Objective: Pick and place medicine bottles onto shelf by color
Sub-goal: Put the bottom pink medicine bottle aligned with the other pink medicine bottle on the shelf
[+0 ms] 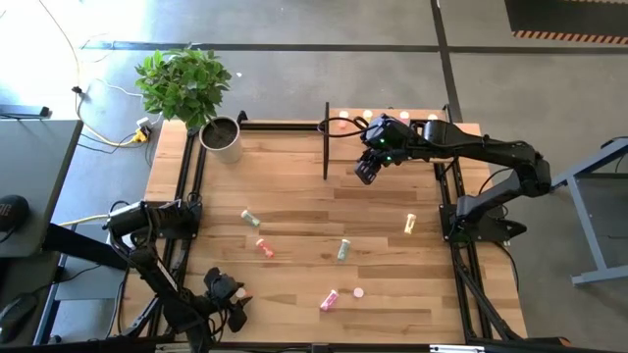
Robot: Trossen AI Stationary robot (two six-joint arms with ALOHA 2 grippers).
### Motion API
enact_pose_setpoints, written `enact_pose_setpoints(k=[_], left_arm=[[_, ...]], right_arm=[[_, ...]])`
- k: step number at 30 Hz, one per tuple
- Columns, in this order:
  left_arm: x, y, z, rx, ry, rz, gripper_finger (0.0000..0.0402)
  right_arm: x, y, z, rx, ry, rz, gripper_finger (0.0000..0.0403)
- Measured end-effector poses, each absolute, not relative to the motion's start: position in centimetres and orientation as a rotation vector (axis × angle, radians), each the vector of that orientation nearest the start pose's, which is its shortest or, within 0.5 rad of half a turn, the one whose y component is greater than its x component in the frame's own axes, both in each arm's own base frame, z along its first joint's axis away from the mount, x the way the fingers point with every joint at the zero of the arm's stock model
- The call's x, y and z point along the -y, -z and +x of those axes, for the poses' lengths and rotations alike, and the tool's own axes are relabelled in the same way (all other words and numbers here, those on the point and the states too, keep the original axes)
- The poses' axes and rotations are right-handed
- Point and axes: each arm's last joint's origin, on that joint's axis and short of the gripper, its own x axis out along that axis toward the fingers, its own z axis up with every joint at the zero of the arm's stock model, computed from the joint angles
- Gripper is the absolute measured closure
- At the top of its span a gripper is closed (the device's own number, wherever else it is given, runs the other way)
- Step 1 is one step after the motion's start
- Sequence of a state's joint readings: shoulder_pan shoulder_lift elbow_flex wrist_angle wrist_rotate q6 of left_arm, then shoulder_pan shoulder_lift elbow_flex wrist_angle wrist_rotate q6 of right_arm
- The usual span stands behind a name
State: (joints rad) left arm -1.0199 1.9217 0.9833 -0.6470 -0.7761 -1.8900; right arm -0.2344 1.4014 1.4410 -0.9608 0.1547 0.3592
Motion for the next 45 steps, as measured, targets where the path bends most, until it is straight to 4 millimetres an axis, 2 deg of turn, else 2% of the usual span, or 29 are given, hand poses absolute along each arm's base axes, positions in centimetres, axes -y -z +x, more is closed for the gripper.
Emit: enact_pose_setpoints(k=[19,27,32,36,40,45], left_arm=[[25.1,-10.2,17.4,-0.697,-0.631,-0.524,0.0289],[24.9,-11.2,17.7,-0.696,-0.619,-0.546,0.0306],[24.2,-13.4,18.3,-0.703,-0.581,-0.547,0.0303],[23.0,-16.3,19.1,-0.703,-0.527,-0.531,0.0303],[20.7,-19.6,20.2,-0.698,-0.466,-0.47,0.0303],[16.9,-23.7,21.3,-0.659,-0.408,-0.378,0.0303]], right_arm=[[6.8,-35.7,26.8,-0.852,0.524,0.366,0.0258],[6.8,-35.7,26.8,-0.854,0.514,0.37,0.0258],[6.8,-35.7,26.8,-0.854,0.512,0.371,0.0258],[6.3,-35.7,27.0,-0.851,0.468,0.378,0.0258],[5.5,-36.0,27.5,-0.819,0.375,0.396,0.0258],[4.4,-36.3,28.1,-0.785,0.25,0.421,0.0258]])
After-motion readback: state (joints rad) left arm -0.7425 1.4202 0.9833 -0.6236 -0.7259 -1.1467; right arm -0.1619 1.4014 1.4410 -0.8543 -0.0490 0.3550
